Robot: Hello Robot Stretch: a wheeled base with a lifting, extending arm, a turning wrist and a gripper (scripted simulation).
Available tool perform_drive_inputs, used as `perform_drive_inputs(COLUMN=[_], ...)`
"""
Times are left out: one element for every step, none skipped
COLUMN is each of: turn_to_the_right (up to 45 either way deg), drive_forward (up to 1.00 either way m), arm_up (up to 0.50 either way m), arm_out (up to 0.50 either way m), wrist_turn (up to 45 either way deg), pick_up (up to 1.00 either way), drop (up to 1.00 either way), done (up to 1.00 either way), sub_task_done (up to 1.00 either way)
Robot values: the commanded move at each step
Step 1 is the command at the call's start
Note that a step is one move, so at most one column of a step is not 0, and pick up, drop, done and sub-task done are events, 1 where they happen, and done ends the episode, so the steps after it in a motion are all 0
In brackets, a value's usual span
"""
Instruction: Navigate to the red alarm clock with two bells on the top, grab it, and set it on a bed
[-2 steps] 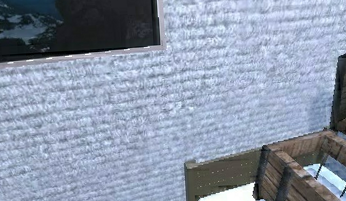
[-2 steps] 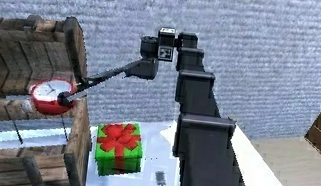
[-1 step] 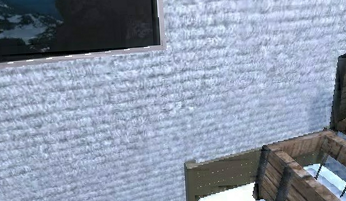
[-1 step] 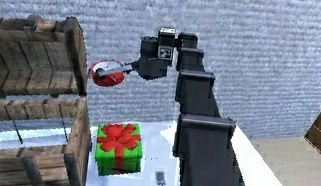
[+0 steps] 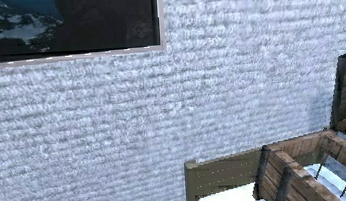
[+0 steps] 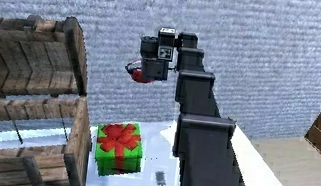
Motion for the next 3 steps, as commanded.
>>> perform_drive_inputs(turn_to_the_right=[0.0,0.0,0.0], drive_forward=[0.0,0.0,0.0], arm_up=[-0.4,-0.32,0.0], arm_out=[0.0,0.0,0.0], wrist_turn=[0.0,0.0,0.0], pick_up=[0.0,0.0,0.0], drop=[0.0,0.0,1.0], done=[0.0,0.0,0.0], sub_task_done=[0.0,0.0,0.0])
